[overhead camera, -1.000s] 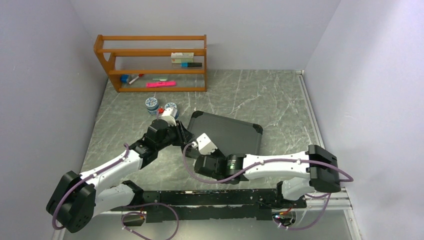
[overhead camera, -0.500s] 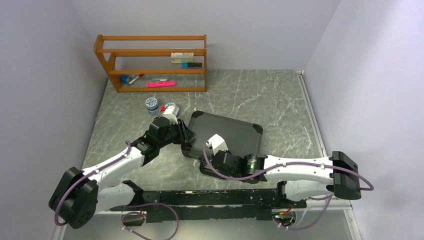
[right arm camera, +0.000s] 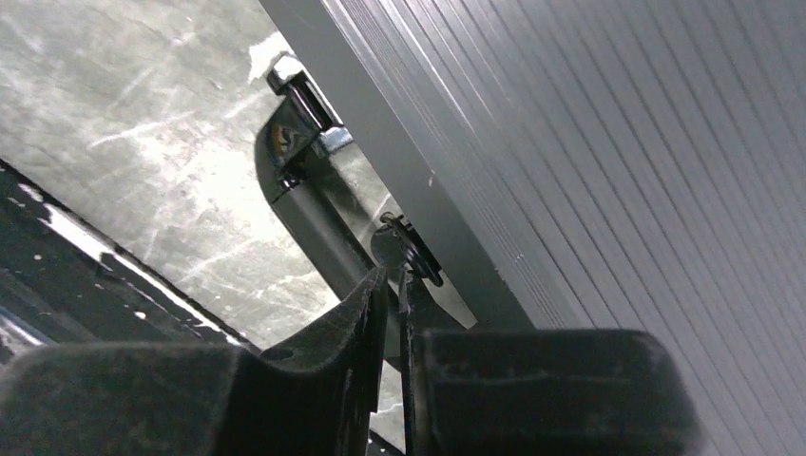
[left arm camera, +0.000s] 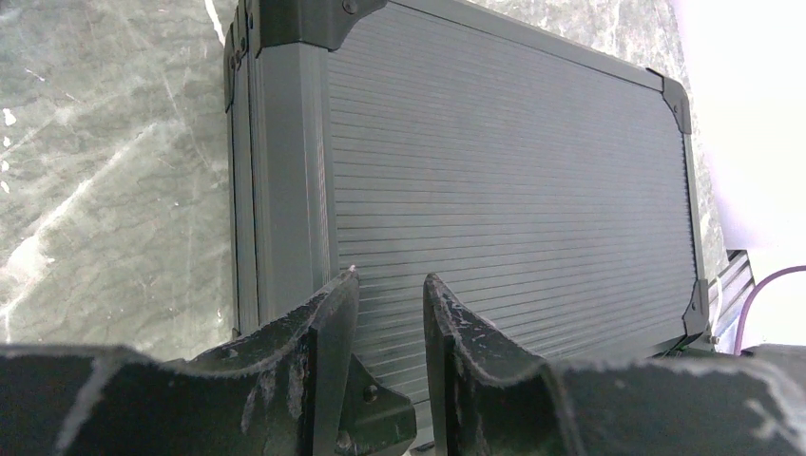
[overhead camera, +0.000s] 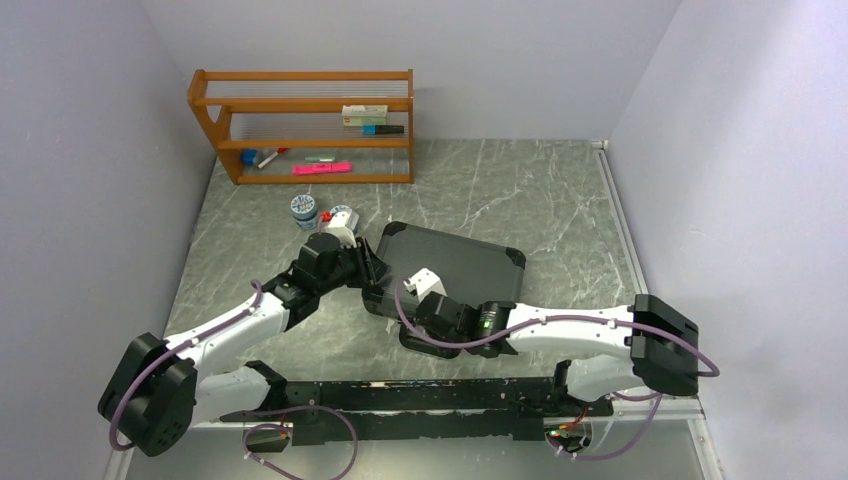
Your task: Pack up texas hold em set
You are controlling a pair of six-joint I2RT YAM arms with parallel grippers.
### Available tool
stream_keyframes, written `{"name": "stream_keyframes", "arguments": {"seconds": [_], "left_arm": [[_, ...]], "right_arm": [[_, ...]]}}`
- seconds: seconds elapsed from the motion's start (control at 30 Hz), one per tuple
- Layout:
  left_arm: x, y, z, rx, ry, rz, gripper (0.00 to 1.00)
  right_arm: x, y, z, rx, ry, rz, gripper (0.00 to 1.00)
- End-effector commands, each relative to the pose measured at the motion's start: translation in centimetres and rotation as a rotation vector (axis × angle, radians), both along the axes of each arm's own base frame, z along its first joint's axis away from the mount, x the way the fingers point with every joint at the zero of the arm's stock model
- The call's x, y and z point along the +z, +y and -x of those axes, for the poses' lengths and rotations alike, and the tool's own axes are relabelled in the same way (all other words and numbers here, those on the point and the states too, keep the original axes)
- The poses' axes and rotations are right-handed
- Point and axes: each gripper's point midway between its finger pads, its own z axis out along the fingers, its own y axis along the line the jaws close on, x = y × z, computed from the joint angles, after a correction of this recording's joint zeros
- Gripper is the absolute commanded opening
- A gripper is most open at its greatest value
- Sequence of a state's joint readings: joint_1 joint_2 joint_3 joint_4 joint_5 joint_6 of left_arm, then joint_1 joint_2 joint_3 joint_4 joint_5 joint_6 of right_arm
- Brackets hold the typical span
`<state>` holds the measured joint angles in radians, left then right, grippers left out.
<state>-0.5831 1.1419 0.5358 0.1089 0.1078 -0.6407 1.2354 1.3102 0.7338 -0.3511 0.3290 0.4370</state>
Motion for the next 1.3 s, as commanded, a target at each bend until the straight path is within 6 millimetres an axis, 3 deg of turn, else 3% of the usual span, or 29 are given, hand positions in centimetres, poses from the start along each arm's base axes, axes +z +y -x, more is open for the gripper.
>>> {"name": "stream_keyframes", "arguments": {"seconds": [0.0, 0.17, 0.33, 0.43, 0.6, 0.67, 0.8, 0.93, 1.07, 1.27], "left_arm": [[-8.3, 4.4, 4.4, 0.032, 0.273, -0.247, 0.40], [-9.0, 5.5, 4.7, 0.080, 0.277, -0.270, 0.40], [-8.3, 5.2, 4.5, 0.049, 0.264, -0.276, 0.40], [-8.4, 5.5, 4.5, 0.075, 0.263, -0.272, 0.40], [-6.6, 4.5, 3.8, 0.026, 0.231, -0.259, 0.42], [-6.7, 5.0, 3.9, 0.067, 0.236, -0.259, 0.46], [-5.9, 4.1, 4.2, 0.016, 0.234, -0.226, 0.55], [-7.7, 5.1, 5.0, 0.033, 0.291, -0.280, 0.67], [-9.3, 5.2, 6.0, 0.002, 0.355, -0.308, 0.71], [-10.1, 6.4, 6.6, 0.041, 0.359, -0.332, 0.74]], "right_arm": [[1.2, -0.1, -3.3, -0.111, -0.109, 0.011, 0.15], [3.1, -3.0, -5.5, -0.297, -0.228, 0.029, 0.14], [6.5, -2.9, -6.3, -0.361, -0.285, -0.088, 0.14], [6.4, -2.6, -6.2, -0.361, -0.264, -0.124, 0.15], [6.6, -2.1, -5.2, -0.301, -0.202, -0.117, 0.15], [6.5, -1.7, -3.9, -0.239, -0.151, -0.174, 0.17], [7.7, 1.0, -0.8, -0.030, -0.061, -0.327, 0.25], [5.8, 1.4, 0.7, -0.005, 0.040, -0.297, 0.34], [2.9, 2.6, 2.4, 0.030, 0.141, -0.232, 0.38], [0.7, 2.4, 2.0, -0.053, 0.081, -0.138, 0.38]]}}
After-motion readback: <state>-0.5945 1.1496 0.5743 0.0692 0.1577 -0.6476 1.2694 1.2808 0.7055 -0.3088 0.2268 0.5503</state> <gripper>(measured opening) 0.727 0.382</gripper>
